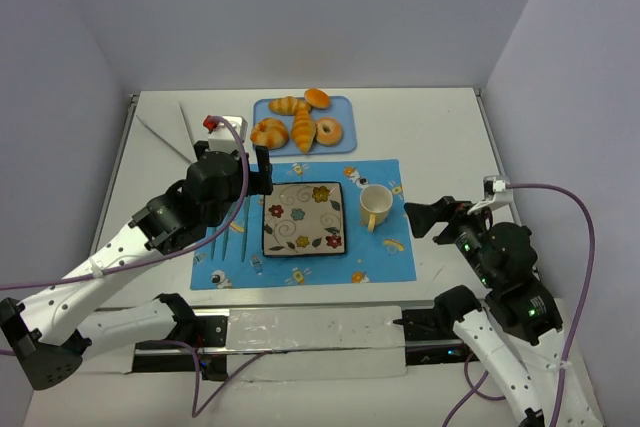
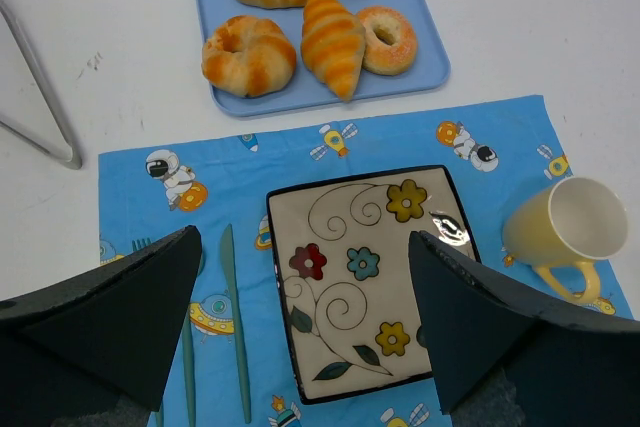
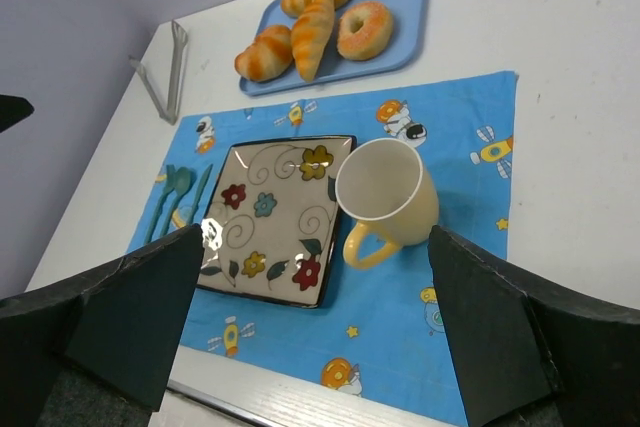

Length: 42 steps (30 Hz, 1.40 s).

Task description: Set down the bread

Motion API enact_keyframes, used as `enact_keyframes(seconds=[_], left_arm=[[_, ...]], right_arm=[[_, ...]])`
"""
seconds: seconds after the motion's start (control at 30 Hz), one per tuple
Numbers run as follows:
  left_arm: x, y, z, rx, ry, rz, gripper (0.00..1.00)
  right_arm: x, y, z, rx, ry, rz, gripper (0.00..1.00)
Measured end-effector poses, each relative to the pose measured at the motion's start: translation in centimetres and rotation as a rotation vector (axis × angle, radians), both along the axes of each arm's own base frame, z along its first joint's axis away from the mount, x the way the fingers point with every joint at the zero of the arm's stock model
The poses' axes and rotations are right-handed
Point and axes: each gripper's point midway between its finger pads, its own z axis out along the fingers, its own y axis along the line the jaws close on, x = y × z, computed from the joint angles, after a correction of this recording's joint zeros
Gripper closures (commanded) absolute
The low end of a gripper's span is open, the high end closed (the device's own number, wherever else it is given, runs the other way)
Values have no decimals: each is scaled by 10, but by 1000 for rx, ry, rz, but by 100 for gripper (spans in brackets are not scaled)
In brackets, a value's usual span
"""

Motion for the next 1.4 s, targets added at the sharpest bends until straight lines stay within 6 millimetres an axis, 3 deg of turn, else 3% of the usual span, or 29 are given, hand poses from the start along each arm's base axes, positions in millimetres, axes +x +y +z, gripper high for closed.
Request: enact_keyframes(seconds=[0.33,0.47,0.7,0.9,1.17,1.4], left_arm=[[1,2,0,-1,-1,17,1],[21,25,-9,-10,23,137,1],[100,122,-66,-28,210,513,1],[139,191,-109,-67,322,745,1],[191,211,-157,-65,418,837,1],[211,223,-204,-30,535,869,1]], right_arm=[[-2,-1,2,5,-12,1,0],[-2,1,2,5,-10,9,0],[-3,4,8,9,-9,27,0],[-6,8,14,18,-20,55,0],[-10,10,16,25,-31,72,0],[-13,11,18,33,-43,86,0]])
